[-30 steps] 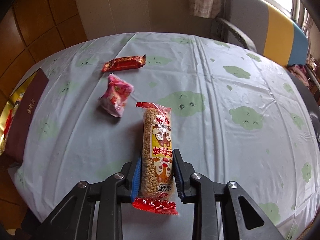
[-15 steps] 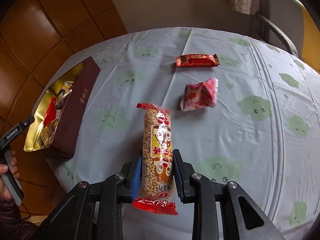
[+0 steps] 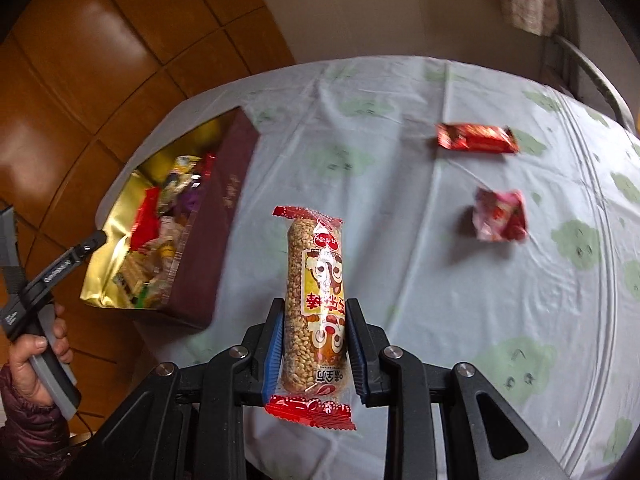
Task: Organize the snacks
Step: 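Lower the puffed-rice bar into the tin with the right gripper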
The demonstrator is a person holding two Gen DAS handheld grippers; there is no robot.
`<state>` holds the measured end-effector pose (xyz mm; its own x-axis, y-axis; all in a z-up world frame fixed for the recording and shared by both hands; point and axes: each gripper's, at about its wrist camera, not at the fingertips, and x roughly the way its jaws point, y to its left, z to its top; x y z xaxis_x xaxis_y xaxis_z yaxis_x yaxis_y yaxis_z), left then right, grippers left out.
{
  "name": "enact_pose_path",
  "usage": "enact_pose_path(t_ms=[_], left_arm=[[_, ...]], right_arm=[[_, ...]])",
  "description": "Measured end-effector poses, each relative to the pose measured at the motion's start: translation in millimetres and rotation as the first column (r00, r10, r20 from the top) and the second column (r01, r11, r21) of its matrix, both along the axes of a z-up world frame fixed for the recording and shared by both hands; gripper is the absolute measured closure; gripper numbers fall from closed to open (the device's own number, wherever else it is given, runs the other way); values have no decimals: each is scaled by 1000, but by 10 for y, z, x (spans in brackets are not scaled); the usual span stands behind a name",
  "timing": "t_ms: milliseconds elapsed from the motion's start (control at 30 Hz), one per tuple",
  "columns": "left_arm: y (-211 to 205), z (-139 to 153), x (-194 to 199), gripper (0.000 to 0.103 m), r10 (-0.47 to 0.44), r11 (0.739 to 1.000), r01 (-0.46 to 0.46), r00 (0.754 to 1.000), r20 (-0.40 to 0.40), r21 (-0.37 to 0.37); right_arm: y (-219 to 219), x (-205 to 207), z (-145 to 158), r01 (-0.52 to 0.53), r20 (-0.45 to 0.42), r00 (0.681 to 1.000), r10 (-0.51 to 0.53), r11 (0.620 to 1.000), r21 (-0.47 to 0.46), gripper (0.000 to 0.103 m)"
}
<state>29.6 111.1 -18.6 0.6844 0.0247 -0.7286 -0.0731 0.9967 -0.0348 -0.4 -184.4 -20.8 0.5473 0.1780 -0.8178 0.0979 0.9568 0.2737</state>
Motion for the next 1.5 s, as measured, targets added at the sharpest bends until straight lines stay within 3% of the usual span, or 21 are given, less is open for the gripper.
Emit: enact_pose_path(t_ms=[267,567,900,1367,1500], left_arm=[[85,41,-14,47,27,1000,-27,1000,12,-1],[311,62,-59,47,83,997,-83,996,23,2],[399,23,-66,47,97,995,-97,995,16,2],[418,-34,-39,47,102,995,-102,995,0,-2],[417,-35,-40,47,99,995,-99,995,-1,-2]], right_arm=[[740,461,274,-213,38,976,215,976,-46,74],[1439,962,123,-361,-33,932,360,926,-108,74],[1655,1302,-198,-375,-128,924,361,919,-119,74],[1613,1125,-112,-381,-94,922,375,923,-60,71],[1683,1085,-137,-403,-99,913,395,911,-84,72]])
